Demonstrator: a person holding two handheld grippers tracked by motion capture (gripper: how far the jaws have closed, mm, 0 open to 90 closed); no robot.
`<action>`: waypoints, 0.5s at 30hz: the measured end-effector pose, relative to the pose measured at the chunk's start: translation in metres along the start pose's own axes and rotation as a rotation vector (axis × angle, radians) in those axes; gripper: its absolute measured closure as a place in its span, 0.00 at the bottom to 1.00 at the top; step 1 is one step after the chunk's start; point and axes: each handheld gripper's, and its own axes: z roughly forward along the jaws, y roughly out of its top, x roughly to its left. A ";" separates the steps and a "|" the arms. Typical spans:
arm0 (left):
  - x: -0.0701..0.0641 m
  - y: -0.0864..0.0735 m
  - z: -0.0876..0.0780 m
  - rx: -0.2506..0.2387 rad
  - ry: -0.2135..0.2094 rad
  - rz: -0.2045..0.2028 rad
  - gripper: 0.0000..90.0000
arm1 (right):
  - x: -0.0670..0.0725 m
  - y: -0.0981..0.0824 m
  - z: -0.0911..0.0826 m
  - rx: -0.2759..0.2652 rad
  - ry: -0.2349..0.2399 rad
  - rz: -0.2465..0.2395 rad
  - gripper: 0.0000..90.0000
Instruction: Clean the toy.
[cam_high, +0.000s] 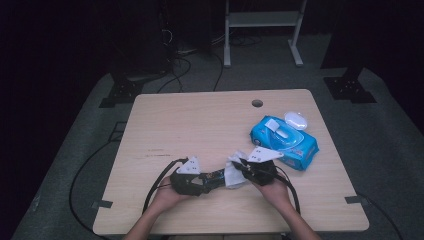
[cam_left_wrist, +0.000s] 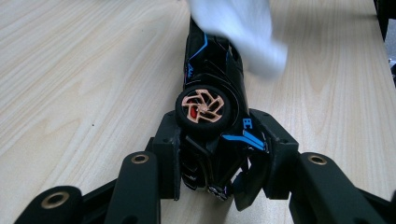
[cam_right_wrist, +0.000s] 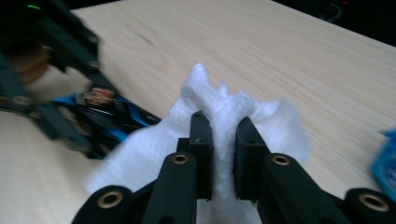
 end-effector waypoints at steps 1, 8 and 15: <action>0.000 0.001 0.001 0.000 0.000 0.000 0.64 | -0.003 -0.001 -0.001 -0.006 0.006 0.022 0.89; -0.001 0.001 0.001 0.002 0.002 0.007 0.64 | 0.022 0.006 0.011 -0.007 0.069 -0.028 0.89; -0.001 0.001 0.002 -0.002 0.003 0.012 0.64 | -0.010 -0.003 -0.006 -0.004 0.004 0.049 0.89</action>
